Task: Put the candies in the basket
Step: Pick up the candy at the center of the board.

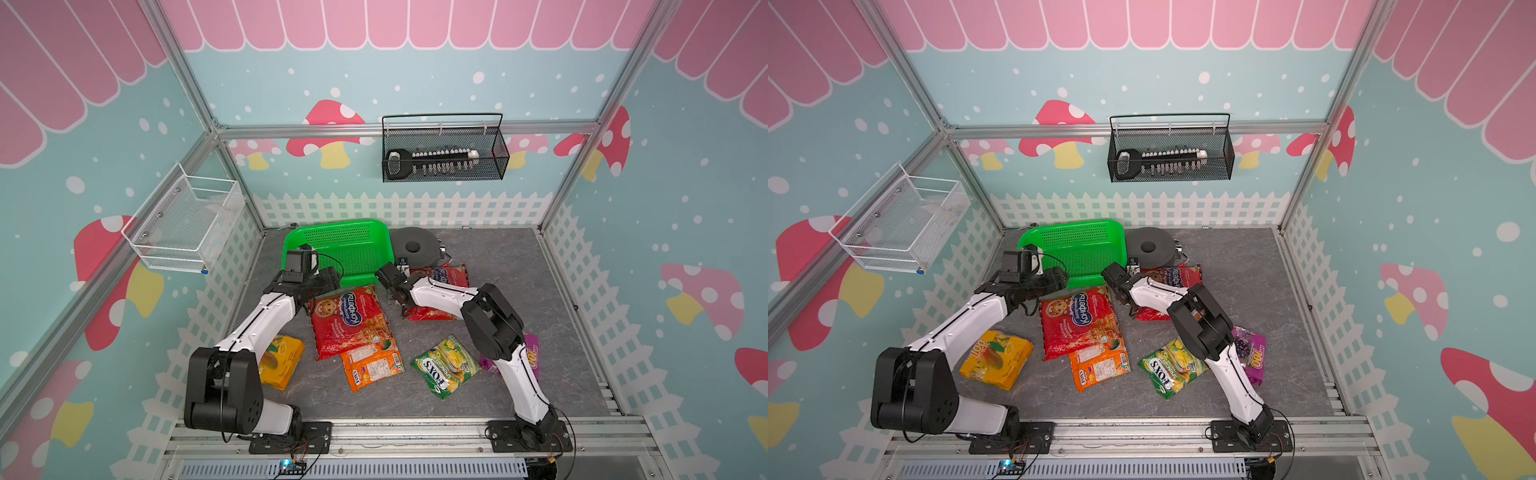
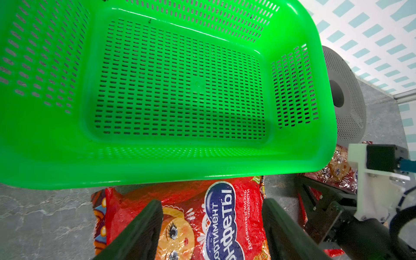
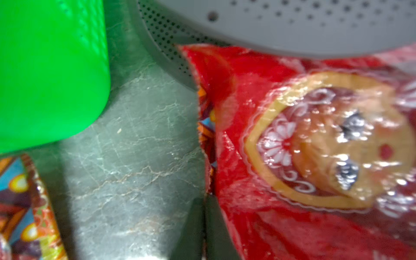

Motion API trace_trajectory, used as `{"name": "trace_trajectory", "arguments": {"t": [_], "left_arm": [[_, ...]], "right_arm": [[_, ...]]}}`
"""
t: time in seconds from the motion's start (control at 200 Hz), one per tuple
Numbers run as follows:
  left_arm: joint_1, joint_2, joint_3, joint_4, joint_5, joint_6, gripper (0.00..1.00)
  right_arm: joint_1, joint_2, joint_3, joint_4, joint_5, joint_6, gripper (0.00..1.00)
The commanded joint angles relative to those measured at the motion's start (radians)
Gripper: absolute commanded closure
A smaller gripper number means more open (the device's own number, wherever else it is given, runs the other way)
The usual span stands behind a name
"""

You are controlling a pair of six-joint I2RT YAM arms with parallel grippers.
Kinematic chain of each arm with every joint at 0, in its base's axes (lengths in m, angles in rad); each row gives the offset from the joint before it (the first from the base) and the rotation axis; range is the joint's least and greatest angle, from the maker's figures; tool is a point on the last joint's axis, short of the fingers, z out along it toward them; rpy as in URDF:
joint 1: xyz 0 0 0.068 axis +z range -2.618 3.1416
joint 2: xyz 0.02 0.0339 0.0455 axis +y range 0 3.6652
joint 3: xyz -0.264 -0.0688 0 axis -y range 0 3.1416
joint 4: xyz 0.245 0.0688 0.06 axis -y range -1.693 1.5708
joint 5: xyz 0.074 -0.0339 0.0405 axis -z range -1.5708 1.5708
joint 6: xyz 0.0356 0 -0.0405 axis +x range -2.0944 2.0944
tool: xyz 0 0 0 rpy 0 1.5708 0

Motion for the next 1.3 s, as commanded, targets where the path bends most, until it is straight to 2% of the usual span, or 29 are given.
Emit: {"name": "trace_trajectory", "arguments": {"t": [0.0,0.24,0.43,0.545,0.625,0.665,0.755,0.83,0.97,1.056,1.191,1.296], "left_arm": [[0.002,-0.031,-0.013,0.013,0.024,0.009,0.26],[0.002,-0.078,-0.003,0.013,0.11,0.015,0.27],[0.002,-0.098,0.031,0.013,0.182,0.002,0.28],[-0.014,-0.081,0.05,0.021,0.286,0.006,0.3],[-0.072,-0.054,0.055,0.034,0.363,0.018,0.3],[-0.114,-0.045,0.046,0.057,0.387,0.015,0.3],[-0.202,-0.012,0.014,0.131,0.418,-0.013,0.31],[-0.268,0.038,0.009,0.177,0.436,-0.04,0.32],[-0.378,0.143,0.01,0.253,0.397,-0.077,0.36],[-0.402,0.211,0.026,0.265,0.365,-0.104,0.42],[-0.423,0.27,0.023,0.331,0.375,-0.09,0.48],[-0.428,0.33,0.038,0.361,0.404,-0.076,0.5]], "right_arm": [[-0.001,-0.062,-0.038,-0.048,0.022,0.014,1.0],[-0.001,-0.239,-0.093,-0.046,-0.077,-0.025,1.0],[-0.002,-0.393,-0.115,-0.044,-0.147,-0.129,1.0],[-0.008,-0.445,-0.12,-0.046,-0.202,-0.178,1.0],[-0.027,-0.487,-0.128,-0.042,-0.242,-0.236,0.8],[-0.041,-0.52,-0.153,-0.017,-0.263,-0.28,0.73],[-0.112,-0.6,-0.247,0.05,-0.316,-0.353,0.55],[-0.219,-0.656,-0.327,0.097,-0.426,-0.38,0.48],[-0.408,-0.724,-0.47,0.167,-0.556,-0.399,0.48],[-0.495,-0.751,-0.534,0.198,-0.634,-0.383,0.48],[-0.547,-0.782,-0.597,0.226,-0.67,-0.381,0.49],[-0.575,-0.786,-0.626,0.231,-0.673,-0.384,0.49]]}}
